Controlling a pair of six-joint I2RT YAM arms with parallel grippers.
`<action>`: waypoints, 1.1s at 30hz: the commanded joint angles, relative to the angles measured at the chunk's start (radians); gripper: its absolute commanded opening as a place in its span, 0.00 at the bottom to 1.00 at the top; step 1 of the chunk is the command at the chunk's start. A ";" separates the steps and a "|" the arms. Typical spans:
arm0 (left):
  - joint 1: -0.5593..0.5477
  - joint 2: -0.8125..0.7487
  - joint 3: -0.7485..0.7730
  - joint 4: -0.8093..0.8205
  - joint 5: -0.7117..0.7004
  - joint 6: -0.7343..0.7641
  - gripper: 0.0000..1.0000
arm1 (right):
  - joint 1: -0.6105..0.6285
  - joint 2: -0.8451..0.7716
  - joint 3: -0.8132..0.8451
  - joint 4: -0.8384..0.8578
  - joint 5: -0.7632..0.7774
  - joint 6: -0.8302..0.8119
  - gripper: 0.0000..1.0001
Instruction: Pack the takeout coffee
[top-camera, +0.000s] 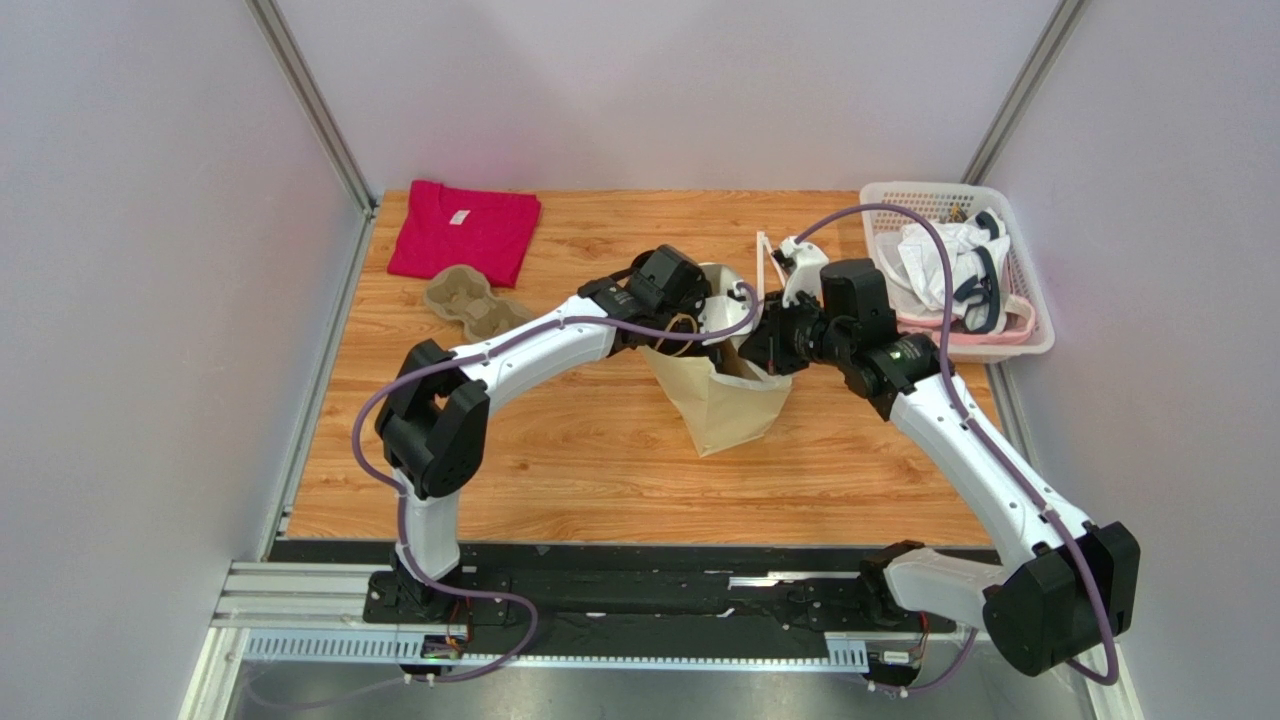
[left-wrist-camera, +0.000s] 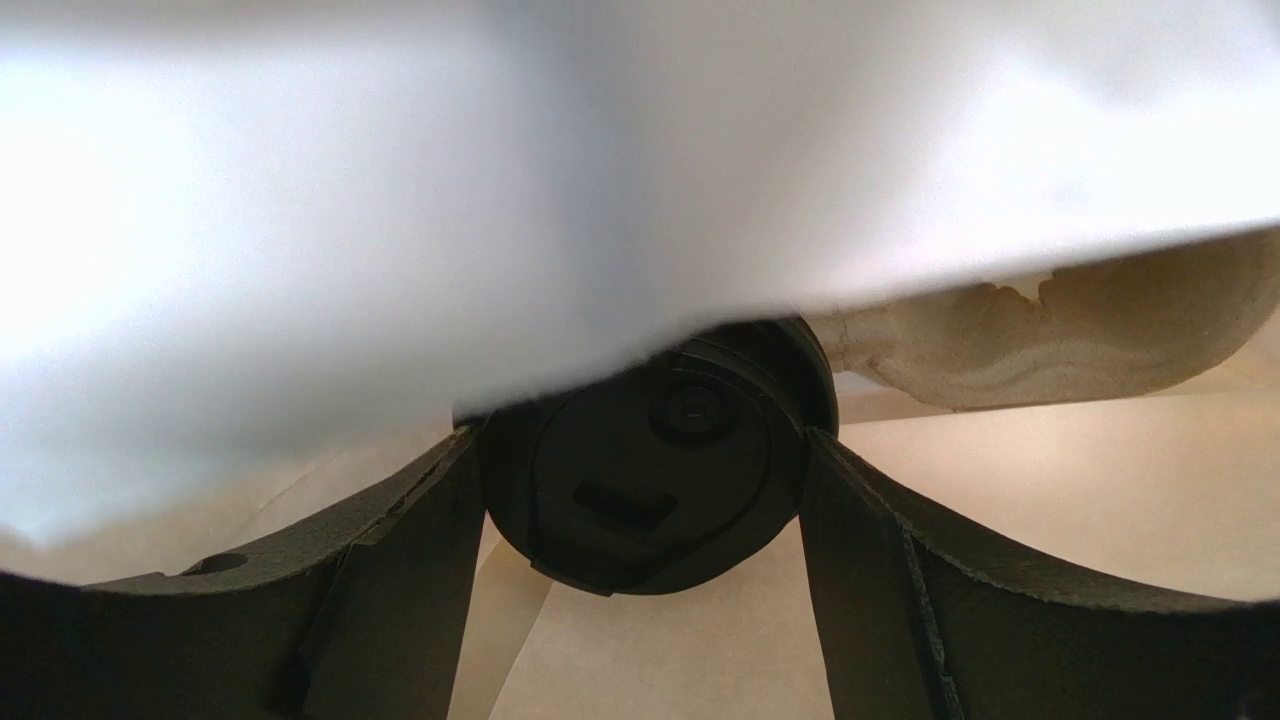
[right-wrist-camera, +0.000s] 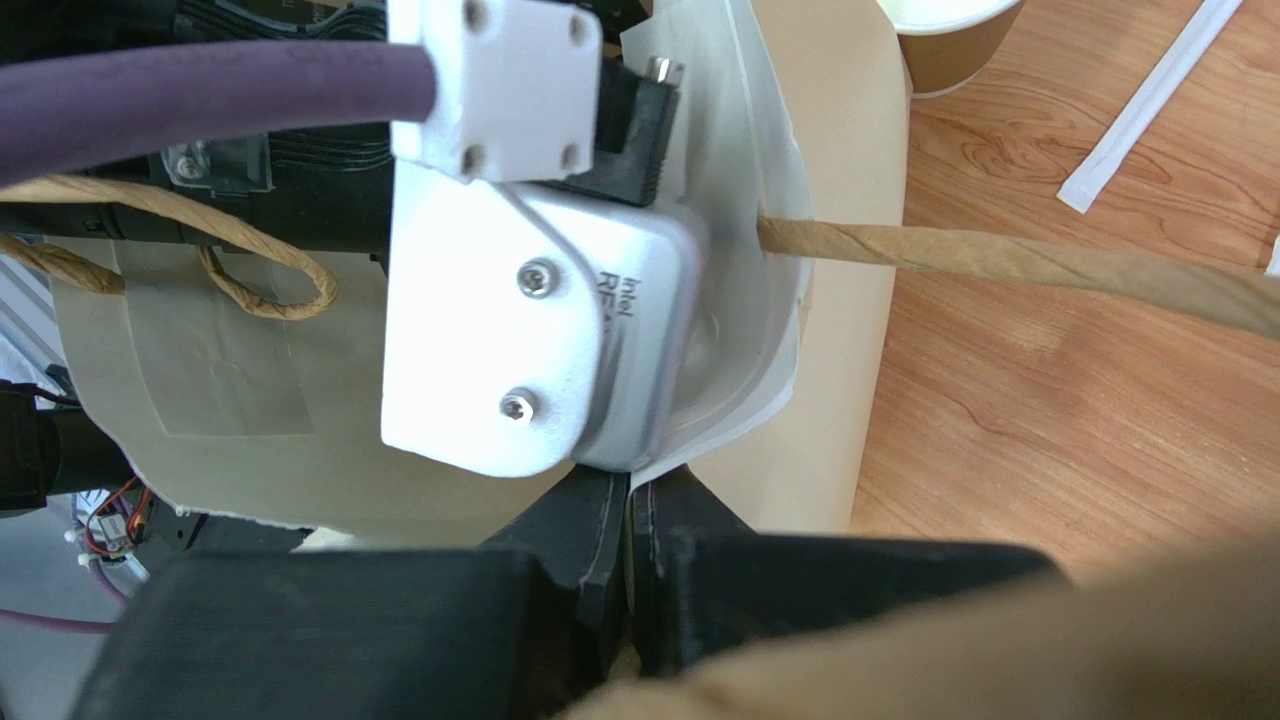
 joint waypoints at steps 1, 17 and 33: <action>0.014 -0.046 -0.107 -0.016 0.072 -0.037 0.20 | 0.002 -0.015 0.005 -0.006 -0.001 -0.046 0.00; 0.020 -0.154 -0.258 -0.125 0.156 0.044 0.07 | 0.092 -0.143 -0.055 -0.042 -0.084 -0.090 0.00; -0.026 -0.261 -0.370 -0.195 0.087 -0.055 0.06 | 0.114 -0.063 0.020 -0.175 -0.210 -0.143 0.07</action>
